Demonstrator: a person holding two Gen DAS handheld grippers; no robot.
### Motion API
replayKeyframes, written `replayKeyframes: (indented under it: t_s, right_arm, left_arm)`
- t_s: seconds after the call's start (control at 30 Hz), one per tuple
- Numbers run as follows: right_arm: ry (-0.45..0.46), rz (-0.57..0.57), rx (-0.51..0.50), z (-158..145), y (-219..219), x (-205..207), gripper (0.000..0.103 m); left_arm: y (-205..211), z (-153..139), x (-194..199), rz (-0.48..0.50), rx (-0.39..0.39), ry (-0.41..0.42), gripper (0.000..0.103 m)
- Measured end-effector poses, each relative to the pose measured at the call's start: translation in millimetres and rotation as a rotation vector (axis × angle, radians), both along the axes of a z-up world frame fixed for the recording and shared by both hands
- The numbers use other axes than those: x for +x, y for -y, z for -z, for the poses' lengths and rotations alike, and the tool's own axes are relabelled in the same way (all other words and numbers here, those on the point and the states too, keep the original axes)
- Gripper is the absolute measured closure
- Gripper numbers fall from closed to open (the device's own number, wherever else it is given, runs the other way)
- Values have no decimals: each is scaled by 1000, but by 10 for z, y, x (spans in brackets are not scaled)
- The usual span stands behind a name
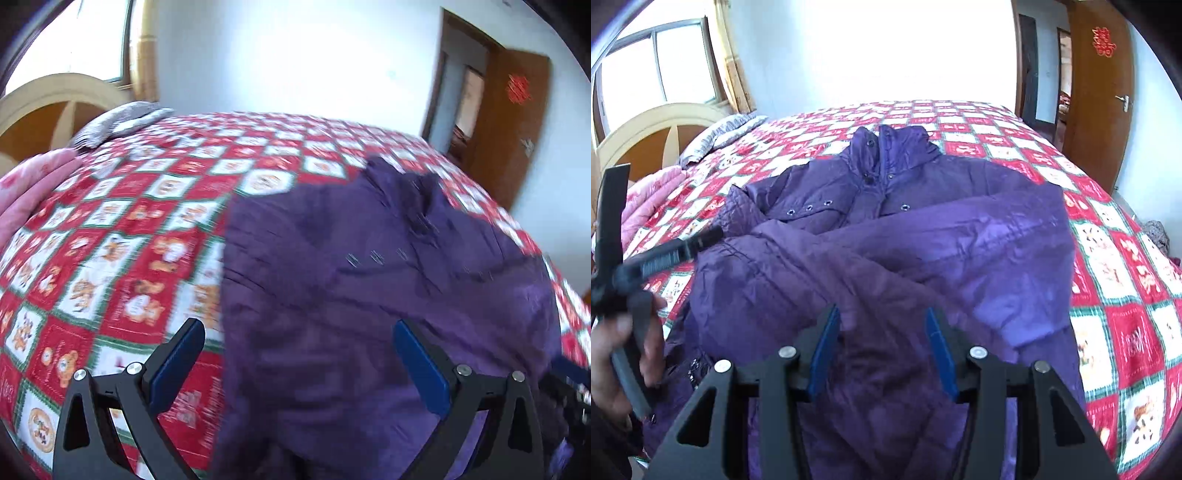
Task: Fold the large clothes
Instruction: 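Move both tools down to the jacket hem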
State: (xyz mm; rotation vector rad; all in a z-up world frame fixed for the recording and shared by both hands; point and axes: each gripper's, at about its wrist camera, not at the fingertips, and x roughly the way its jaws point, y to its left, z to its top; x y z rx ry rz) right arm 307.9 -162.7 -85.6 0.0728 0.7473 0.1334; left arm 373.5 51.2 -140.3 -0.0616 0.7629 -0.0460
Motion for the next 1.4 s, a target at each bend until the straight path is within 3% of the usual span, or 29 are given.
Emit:
replayKeyframes:
  t_s: [0.1,0.27,0.43,0.57,0.7,0.83,0.93,1.07,1.2,1.4]
  right_arm:
    - [-50,-19,-12,141,-69,133,51]
    - [-94,-29,-23,388,-63,171,51]
    - [-81,-26,-60,482,-99,146,51]
    - [-70,-30,-55,506,-88,125,51]
    - [-93,-61,-52,466,-69,158,50]
    - [-99,-93,1,265,66,188,49]
    - [-58,-89,-2,27,111,291,44]
    - [-51,-85,-16,-208,194,617,41]
    - [-71,-56,-41,-306,333,1130,40]
    - [-125,-9,48,-369,590,1996,40]
  left_arm:
    - [181,206,53,2,103,-34,1]
    - [156,360,165,6,61,-116,1]
    - [254,415,162,-6,120,-101,1]
    - [244,412,178,-5,124,-101,1]
    - [232,213,116,-9,139,-97,1]
    - [284,-259,103,19,133,-9,1]
    - [331,-424,381,31,109,-7,1]
    - [478,-416,887,12,148,-35,1]
    - [598,-433,1326,35,122,-60,1]
    - [667,-367,1980,24,75,-105,1]
